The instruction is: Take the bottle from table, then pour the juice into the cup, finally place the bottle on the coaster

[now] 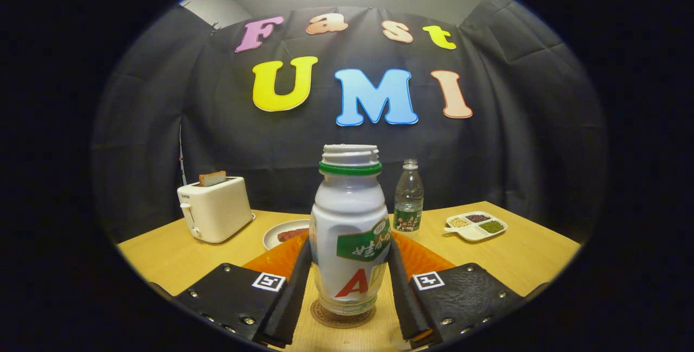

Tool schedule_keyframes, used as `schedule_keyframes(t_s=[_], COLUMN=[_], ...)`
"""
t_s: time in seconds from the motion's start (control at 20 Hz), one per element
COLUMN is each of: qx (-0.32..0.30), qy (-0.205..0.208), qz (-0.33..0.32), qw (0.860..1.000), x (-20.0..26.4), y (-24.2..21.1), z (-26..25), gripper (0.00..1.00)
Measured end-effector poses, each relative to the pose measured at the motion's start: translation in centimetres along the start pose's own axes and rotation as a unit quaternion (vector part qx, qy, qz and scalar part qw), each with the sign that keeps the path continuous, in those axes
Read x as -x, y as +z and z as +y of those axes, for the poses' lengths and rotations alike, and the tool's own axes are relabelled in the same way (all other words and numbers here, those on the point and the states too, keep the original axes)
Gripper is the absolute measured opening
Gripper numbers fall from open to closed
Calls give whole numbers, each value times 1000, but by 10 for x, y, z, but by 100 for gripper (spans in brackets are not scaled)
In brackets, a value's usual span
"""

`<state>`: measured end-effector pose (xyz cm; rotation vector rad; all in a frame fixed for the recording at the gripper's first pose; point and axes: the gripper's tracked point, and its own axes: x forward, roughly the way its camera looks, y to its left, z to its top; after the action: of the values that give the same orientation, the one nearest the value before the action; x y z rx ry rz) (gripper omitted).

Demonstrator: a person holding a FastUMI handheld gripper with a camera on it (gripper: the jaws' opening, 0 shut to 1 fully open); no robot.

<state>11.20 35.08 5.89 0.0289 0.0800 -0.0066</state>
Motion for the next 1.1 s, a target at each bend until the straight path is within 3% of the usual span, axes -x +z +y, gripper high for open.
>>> schedule_keyframes(t_s=[0.55, 1.1], qx=[10, 17], qy=[-9, -10], qz=[35, 33], qw=[999, 999], x=[-12, -3], y=[-39, -43], z=[14, 18], gripper=[71, 71])
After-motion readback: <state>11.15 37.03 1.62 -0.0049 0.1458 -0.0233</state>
